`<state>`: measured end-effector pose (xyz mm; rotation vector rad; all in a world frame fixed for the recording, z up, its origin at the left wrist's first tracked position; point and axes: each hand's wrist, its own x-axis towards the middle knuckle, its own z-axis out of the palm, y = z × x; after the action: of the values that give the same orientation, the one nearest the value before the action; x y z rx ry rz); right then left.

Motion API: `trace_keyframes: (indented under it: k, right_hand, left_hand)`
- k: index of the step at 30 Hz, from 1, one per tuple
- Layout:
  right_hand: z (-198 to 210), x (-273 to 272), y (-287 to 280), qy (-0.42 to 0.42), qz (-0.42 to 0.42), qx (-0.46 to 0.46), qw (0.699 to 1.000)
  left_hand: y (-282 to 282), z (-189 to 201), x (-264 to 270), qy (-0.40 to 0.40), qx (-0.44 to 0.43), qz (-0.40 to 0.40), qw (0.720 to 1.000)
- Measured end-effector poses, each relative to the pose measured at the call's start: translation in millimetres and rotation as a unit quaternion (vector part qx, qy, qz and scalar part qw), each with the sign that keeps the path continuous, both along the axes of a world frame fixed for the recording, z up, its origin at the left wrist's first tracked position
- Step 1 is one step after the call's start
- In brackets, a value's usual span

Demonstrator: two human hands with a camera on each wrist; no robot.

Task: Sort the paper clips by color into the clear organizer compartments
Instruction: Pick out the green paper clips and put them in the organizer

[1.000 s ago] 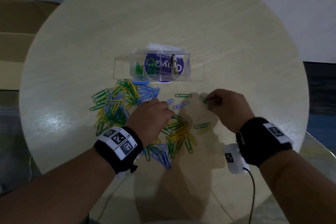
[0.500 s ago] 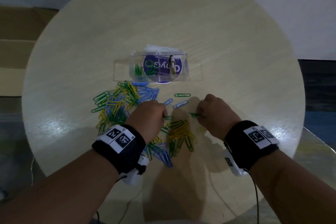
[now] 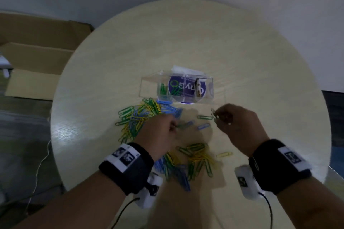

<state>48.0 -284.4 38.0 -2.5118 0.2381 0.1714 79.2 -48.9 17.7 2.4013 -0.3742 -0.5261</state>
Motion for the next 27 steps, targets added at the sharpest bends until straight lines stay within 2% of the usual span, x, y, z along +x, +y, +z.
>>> trace_keyframes:
  k: [2,5,7,11,14,16,18,21,24,27]
  right_hand:
    - [13,27,14,-0.027,-0.038,0.077,0.996]
    - [23,69,39,-0.026,-0.066,0.14,0.988]
    - [24,89,54,-0.021,-0.055,0.11,0.992]
    - [22,103,70,0.013,-0.034,0.052,0.998]
    - [19,97,70,-0.027,-0.043,0.037,0.998]
    - [15,86,80,-0.05,-0.05,0.071,0.995]
    - [11,64,79,-0.052,-0.044,0.073,0.995]
    - [-9,31,92,-0.041,0.057,0.024,0.997]
    - [-28,19,102,-0.022,0.196,-0.06,0.979]
    - [-44,15,119,0.053,0.263,-0.123,0.955]
  left_hand:
    - [5,13,19,-0.001,-0.061,0.085,0.994]
    - [9,27,54,-0.065,-0.08,0.152,0.983]
    - [7,29,72,-0.089,-0.074,0.168,0.979]
    - [1,15,88,-0.06,-0.072,0.178,0.98]
    - [11,16,84,-0.076,-0.142,0.211,0.964]
    - [43,16,71,-0.122,-0.116,0.216,0.962]
    - [68,5,50,-0.14,-0.028,0.167,0.976]
    - [106,-27,9,-0.131,0.123,0.047,0.983]
    - [108,-41,-26,-0.117,0.171,-0.061,0.976]
    - [107,-41,-52,-0.101,0.205,-0.111,0.967]
